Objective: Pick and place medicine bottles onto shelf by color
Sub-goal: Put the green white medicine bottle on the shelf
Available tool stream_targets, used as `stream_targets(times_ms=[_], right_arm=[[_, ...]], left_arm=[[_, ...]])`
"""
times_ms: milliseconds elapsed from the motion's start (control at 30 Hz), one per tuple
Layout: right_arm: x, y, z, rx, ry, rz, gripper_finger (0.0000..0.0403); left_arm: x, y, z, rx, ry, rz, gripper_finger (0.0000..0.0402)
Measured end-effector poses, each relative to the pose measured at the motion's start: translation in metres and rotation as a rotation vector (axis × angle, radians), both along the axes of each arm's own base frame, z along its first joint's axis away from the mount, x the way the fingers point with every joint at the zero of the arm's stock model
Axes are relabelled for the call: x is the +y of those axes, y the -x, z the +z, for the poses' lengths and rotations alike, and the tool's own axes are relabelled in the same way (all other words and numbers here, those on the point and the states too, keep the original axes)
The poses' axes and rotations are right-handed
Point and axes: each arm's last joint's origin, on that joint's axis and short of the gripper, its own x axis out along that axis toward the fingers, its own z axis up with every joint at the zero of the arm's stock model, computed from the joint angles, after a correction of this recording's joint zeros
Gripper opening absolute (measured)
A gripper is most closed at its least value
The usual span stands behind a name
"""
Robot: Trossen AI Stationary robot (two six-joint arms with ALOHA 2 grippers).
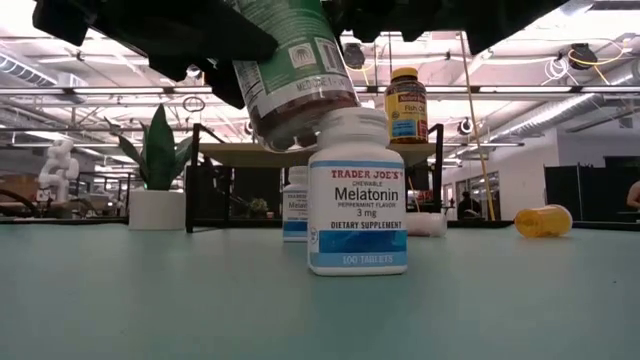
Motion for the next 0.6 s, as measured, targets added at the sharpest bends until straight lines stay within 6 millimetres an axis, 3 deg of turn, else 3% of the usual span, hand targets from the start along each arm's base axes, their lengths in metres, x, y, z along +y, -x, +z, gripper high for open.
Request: stream_targets(times_ms=[133, 300, 467, 600], right_arm=[[-0.0019, 0.0033, 0.0024, 0.047, 0.012, -0.036, 0.0272], [-0.0036, 0.0055, 0.0043, 0.084, -0.003, -0.051, 0.0231], [-0.0036, 0.0057, 0.0034, 0.089, 0.006, -0.044, 0.0227], [-0.0056, 0.0058, 0.0055, 0.053, 0.038, 0.138, 0.0227]], left_arm=[[0.0004, 0.0001, -0.0005, -0.006, -0.023, 0.043, 0.0269], [0.0019, -0.0001, -0.0010, -0.002, -0.021, 0.077, 0.0273], [-0.0002, 0.0008, -0.0011, -0.004, -0.014, 0.079, 0.0308], [-0.0003, 0.0026, -0.0050, 0.027, 0.000, 0.090, 0.0345]])
